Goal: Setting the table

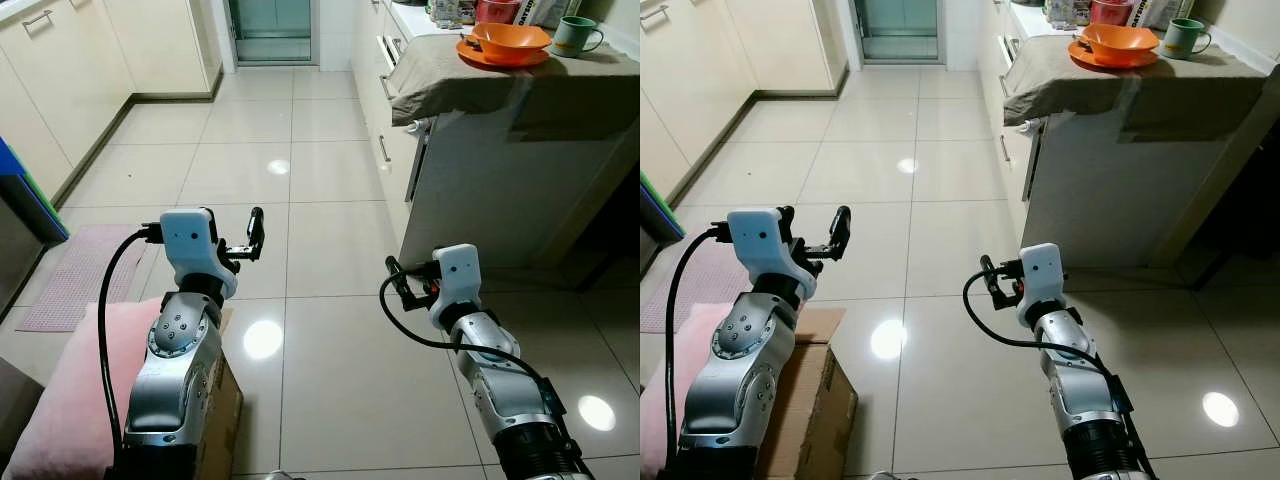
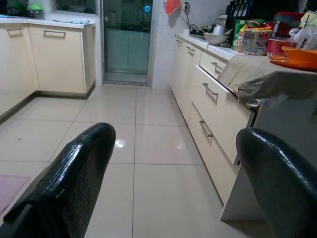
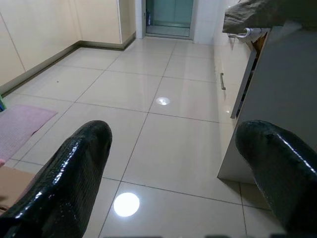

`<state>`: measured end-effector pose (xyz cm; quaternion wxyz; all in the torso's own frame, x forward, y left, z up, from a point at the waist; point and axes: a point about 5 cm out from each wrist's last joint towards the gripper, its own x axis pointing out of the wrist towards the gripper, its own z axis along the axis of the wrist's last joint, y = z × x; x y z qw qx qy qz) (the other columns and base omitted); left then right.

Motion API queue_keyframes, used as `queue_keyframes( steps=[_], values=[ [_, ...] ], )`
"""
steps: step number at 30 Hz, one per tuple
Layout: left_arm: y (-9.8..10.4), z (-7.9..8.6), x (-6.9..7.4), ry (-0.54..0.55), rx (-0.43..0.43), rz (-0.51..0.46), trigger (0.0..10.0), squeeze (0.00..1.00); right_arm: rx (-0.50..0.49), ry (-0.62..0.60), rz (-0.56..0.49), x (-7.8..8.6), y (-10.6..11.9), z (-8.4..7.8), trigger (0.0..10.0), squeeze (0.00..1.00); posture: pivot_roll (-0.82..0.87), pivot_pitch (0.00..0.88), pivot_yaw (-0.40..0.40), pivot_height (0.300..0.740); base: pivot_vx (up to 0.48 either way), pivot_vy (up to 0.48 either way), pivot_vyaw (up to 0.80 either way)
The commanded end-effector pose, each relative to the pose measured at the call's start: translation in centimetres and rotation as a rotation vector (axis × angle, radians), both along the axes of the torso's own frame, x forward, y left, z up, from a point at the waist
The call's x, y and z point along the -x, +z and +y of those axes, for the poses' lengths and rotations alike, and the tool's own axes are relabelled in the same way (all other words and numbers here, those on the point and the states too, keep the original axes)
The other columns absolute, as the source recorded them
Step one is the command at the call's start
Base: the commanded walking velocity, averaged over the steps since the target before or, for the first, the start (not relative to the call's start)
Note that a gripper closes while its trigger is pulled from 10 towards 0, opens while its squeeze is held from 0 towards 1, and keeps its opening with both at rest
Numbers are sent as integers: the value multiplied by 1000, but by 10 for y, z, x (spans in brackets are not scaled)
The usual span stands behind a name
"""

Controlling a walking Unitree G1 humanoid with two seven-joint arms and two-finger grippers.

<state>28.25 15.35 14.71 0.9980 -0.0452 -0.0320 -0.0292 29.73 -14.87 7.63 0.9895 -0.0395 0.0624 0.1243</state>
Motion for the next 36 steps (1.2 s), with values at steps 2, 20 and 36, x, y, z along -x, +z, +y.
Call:
queue_keyframes(
  steps=[2, 20, 36],
  values=[
    [-37, -6, -1, -45, 77, 90, 10000, 0, -43, 85, -57, -18, 19, 29, 10000, 0, -69, 0, -35, 740, 0, 0, 0],
    [-38, -7, -2, -50, 81, 106, 10000, 0, -5, 50, -33, -23, 17, 32, 10000, 0, -71, 0, -27, 740, 0, 0, 0],
    [-38, -7, -2, -50, 80, 106, 10000, 0, 7, 54, -14, -23, 15, 32, 10000, 0, -71, 0, -26, 740, 0, 0, 0]
  ],
)
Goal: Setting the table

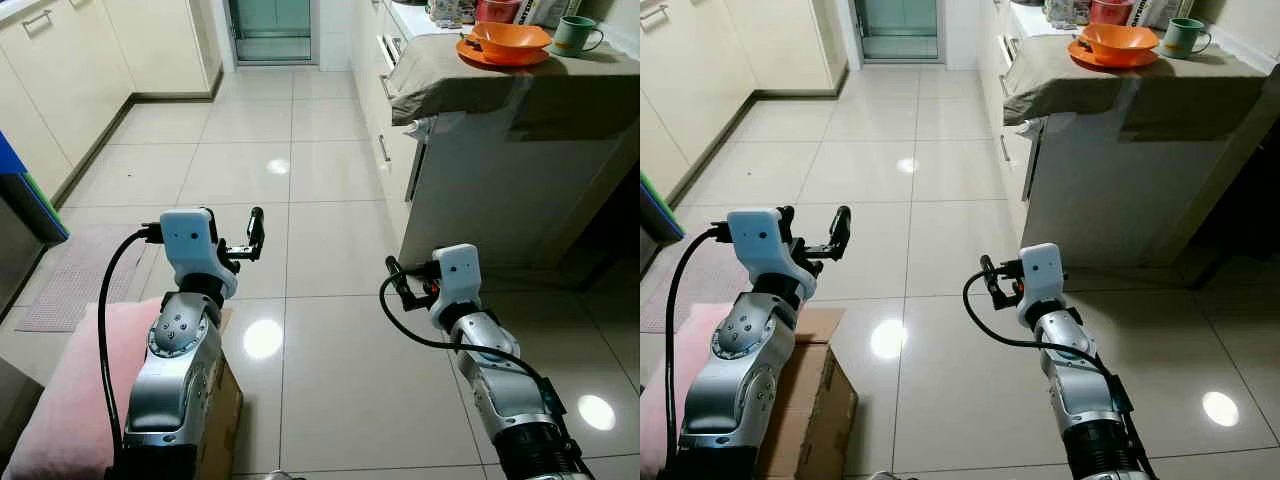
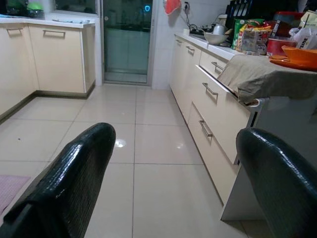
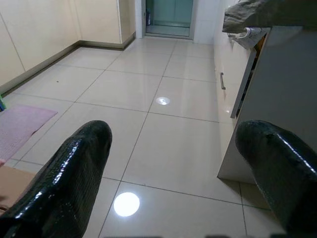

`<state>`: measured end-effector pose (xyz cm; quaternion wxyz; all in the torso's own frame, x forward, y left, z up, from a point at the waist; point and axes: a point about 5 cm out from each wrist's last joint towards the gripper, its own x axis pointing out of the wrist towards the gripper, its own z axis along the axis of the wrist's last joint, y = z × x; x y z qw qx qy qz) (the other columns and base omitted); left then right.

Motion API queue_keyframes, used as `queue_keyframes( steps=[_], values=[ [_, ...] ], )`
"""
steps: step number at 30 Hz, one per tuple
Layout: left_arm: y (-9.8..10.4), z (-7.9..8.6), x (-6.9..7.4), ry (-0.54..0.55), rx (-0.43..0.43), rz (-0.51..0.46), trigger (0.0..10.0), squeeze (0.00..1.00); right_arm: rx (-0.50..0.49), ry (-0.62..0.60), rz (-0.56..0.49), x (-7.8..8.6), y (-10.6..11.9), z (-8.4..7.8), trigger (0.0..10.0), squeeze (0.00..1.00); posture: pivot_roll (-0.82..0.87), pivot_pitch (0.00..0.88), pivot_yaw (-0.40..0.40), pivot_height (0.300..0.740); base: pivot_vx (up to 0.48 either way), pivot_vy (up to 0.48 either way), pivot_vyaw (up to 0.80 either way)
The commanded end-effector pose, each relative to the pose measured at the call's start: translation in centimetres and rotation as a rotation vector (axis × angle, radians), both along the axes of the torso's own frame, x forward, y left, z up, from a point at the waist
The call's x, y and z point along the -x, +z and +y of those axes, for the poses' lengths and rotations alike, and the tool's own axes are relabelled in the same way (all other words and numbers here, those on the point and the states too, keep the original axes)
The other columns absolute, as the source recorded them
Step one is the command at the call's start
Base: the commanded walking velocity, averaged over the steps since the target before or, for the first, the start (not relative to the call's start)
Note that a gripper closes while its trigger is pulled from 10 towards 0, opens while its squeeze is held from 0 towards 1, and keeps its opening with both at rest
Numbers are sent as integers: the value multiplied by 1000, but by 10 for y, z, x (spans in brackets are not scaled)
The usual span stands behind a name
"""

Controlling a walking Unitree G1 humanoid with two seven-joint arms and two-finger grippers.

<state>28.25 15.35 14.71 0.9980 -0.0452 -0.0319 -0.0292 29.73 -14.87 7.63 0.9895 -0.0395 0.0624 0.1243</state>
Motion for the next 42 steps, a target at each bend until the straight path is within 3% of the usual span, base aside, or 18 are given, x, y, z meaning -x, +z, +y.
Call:
queue_keyframes(
  steps=[1, 31, 37, 42],
  values=[
    [-38, -7, -2, -50, 80, 106, 10000, 0, 7, 54, -14, -23, 16, 32, 10000, 0, -71, 0, -26, 740, 0, 0, 0],
    [-36, -10, -4, -66, 66, 82, 10000, 0, -19, 65, -47, -23, 16, 35, 10000, 0, -68, 0, -23, 740, 0, 0, 0],
    [-42, -3, -2, -60, 77, 53, 10000, 0, -36, 19, -128, -17, 25, 25, 10000, 0, -82, 0, -14, 740, 0, 0, 0],
    [-43, -5, -3, -87, 68, 58, 10000, 0, -27, 16, -136, -12, 24, 23, 10000, 0, -99, 0, 1, 740, 0, 0, 0]
  ],
)
